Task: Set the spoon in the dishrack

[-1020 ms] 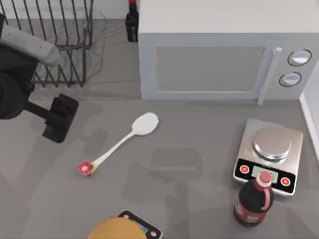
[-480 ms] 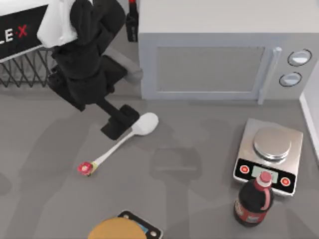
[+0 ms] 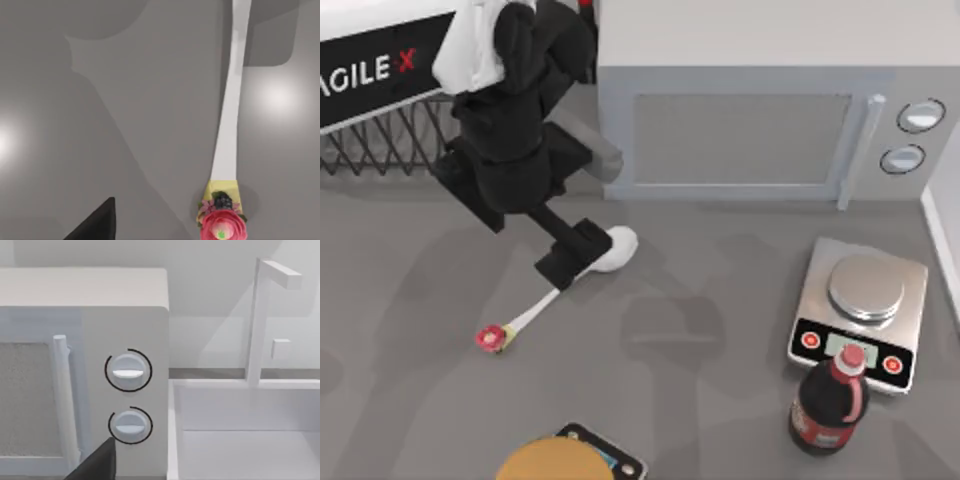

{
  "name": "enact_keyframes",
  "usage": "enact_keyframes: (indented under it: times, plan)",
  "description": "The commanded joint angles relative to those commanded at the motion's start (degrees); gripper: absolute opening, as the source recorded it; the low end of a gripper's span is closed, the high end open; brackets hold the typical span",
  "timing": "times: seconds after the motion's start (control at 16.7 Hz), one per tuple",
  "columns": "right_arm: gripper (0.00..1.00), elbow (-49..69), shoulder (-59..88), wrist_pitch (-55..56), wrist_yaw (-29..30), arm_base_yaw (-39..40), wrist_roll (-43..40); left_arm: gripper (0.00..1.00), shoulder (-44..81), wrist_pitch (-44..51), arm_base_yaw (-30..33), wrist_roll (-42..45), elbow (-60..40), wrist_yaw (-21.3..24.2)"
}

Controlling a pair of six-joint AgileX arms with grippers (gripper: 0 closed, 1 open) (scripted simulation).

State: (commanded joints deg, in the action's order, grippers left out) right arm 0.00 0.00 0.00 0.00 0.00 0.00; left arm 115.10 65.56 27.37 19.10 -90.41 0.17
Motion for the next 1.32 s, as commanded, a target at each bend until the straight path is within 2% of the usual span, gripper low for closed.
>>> enact_keyframes:
  times: [0.18,0.6,0.9,1.32]
  plan:
    - [1.00,0.0,0.0,0.0,0.0,0.0,0.0,1.00,0.9,-2.3,0.2,0.2,1.7,0.0]
    - [1.00,0.0,0.0,0.0,0.0,0.0,0.0,1.00,7.3,-18.9,0.2,0.2,11.4,0.1]
    - [1.00,0.0,0.0,0.0,0.0,0.0,0.0,1.00,7.9,-20.0,0.2,0.3,12.2,0.1]
    - [1.00,0.0,0.0,0.0,0.0,0.0,0.0,0.47,7.9,-20.0,0.2,0.3,12.2,0.1]
